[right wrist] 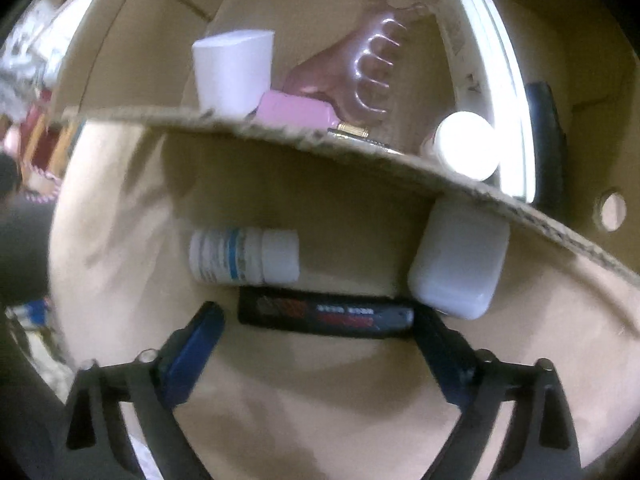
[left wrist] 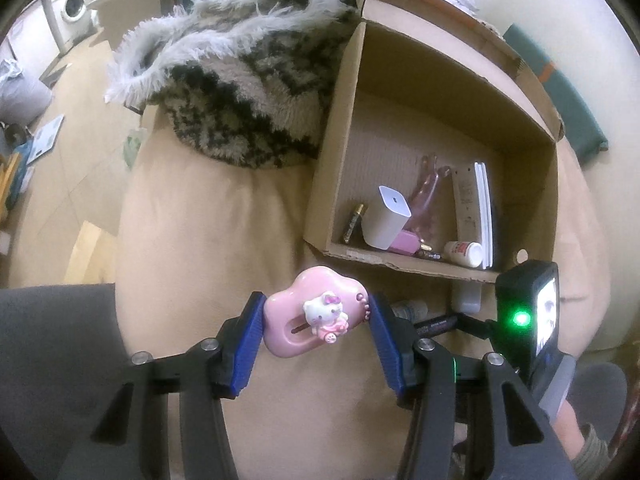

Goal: Organize rigid objects
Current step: 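Grasp the pink Hello Kitty clip with the left tool while the right tool grasps the black lighter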

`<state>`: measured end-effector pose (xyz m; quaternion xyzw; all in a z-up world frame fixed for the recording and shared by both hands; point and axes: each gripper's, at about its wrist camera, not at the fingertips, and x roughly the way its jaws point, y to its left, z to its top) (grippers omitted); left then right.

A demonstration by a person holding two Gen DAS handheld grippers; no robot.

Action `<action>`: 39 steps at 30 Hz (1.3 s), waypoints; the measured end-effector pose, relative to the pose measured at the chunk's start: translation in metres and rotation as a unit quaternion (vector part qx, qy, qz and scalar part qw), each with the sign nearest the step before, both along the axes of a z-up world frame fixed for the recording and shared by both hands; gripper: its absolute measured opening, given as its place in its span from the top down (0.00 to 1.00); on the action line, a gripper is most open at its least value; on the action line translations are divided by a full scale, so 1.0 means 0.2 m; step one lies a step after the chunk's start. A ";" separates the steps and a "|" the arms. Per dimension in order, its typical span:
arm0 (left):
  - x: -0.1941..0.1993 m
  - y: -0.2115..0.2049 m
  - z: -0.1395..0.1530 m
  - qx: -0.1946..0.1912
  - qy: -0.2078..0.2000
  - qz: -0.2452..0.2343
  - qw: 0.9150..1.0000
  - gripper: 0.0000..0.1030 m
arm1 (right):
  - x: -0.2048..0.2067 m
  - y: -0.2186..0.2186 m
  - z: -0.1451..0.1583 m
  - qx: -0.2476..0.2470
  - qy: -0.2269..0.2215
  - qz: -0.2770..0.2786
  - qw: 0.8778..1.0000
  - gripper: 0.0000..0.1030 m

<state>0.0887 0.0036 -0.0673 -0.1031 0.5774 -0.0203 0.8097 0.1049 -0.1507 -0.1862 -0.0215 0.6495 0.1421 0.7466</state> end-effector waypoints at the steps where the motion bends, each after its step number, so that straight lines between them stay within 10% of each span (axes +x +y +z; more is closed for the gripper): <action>1: 0.00 0.00 0.00 0.000 0.001 0.002 1.000 0.53 | 0.00 0.00 0.00 0.004 0.002 -0.006 1.000 0.00; 9: 0.01 -0.01 -0.02 0.009 0.006 -0.002 1.000 0.53 | 0.02 0.09 -0.04 -0.048 -0.037 -0.039 0.997 0.00; 13: 0.01 -0.01 -0.02 0.015 0.007 -0.001 1.000 0.53 | -0.01 0.12 0.00 -0.050 -0.047 -0.042 0.997 0.17; 29: 0.01 0.01 -0.06 0.052 0.007 0.000 0.999 0.53 | -0.12 -0.03 0.11 -0.019 0.019 -0.068 0.997 0.17; 39: -0.01 0.01 0.05 0.067 -0.038 0.000 0.997 0.53 | -0.16 -0.18 0.52 0.067 -0.091 -0.101 0.988 0.17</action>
